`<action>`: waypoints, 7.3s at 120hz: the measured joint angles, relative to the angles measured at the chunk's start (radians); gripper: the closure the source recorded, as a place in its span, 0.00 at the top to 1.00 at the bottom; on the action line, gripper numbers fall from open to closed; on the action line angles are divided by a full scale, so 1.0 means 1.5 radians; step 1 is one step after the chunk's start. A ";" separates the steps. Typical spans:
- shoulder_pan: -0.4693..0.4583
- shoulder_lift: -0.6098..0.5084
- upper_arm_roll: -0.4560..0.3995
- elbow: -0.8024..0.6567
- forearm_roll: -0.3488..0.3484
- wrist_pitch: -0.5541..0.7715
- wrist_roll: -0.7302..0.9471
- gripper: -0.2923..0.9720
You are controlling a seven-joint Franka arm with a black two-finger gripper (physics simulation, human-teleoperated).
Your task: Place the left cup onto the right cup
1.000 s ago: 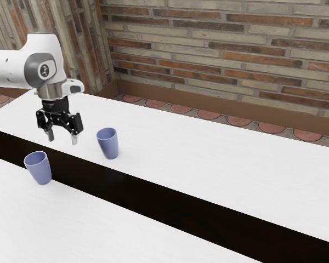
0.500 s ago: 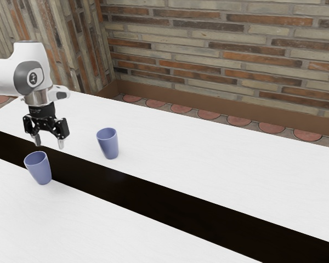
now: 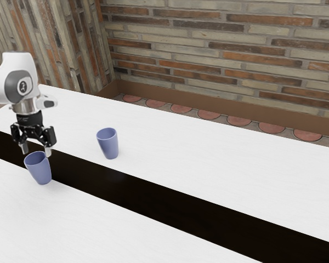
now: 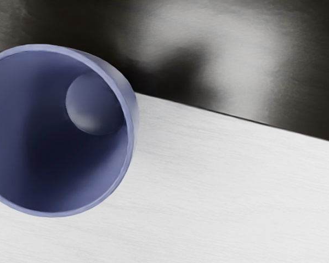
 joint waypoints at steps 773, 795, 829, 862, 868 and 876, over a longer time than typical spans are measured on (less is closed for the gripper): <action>-0.118 0.262 -0.184 0.486 0.181 -0.143 -0.023 0.15; -0.113 0.282 -0.186 0.506 0.184 -0.142 -0.022 0.15; -0.103 0.297 -0.193 0.510 0.189 -0.138 -0.021 0.15; -0.100 0.313 -0.195 0.510 0.193 -0.135 -0.021 0.15; -0.100 0.316 -0.195 0.510 0.193 -0.134 -0.021 0.15; -0.100 0.319 -0.195 0.510 0.193 -0.134 -0.021 0.15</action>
